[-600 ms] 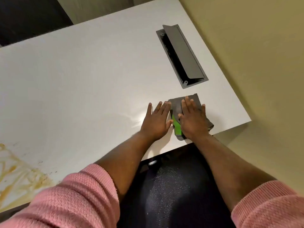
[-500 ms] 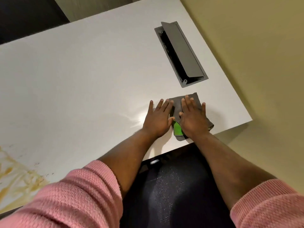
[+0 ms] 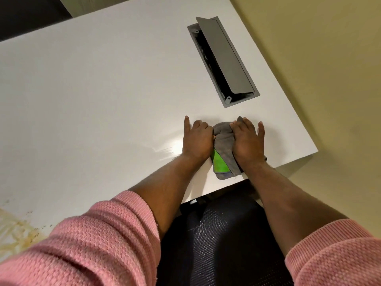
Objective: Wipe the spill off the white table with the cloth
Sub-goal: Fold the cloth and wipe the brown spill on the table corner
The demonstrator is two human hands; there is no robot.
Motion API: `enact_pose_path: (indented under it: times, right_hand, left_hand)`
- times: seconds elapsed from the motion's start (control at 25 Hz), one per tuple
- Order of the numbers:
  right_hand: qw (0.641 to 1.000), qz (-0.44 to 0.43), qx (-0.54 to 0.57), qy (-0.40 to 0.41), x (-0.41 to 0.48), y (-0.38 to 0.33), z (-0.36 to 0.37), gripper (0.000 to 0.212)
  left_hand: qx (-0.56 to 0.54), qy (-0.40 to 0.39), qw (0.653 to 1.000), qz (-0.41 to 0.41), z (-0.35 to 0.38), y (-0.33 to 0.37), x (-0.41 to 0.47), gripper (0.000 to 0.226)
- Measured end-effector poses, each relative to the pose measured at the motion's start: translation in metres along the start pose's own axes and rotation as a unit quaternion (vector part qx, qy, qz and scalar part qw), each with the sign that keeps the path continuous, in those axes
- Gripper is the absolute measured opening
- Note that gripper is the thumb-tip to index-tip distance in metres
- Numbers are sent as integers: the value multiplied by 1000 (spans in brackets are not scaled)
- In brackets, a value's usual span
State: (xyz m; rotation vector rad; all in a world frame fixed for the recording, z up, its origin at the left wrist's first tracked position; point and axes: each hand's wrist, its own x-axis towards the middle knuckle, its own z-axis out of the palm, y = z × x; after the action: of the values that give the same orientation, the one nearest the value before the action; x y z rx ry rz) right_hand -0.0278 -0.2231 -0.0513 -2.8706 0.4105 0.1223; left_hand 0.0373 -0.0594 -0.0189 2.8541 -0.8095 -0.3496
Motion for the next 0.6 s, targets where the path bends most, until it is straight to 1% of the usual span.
enact_pose_path:
  times: [0.08, 0.28, 0.48, 0.6]
  right_hand:
    - [1000, 2, 17, 22, -1, -3, -4, 39]
    - [997, -36, 32, 62, -14, -15, -26, 35]
    - [992, -51, 70, 95, -41, -62, -57, 34]
    - [986, -83, 70, 124, -62, -96, -75, 32]
  left_hand:
    - [-1, 5, 1000, -5, -4, 0, -3, 26]
    - [-16, 32, 999, 10, -18, -14, -32, 26]
    - [-35, 76, 996, 7, -49, -38, -71, 19]
    - [-32, 102, 994, 0, -69, -60, -100, 16]
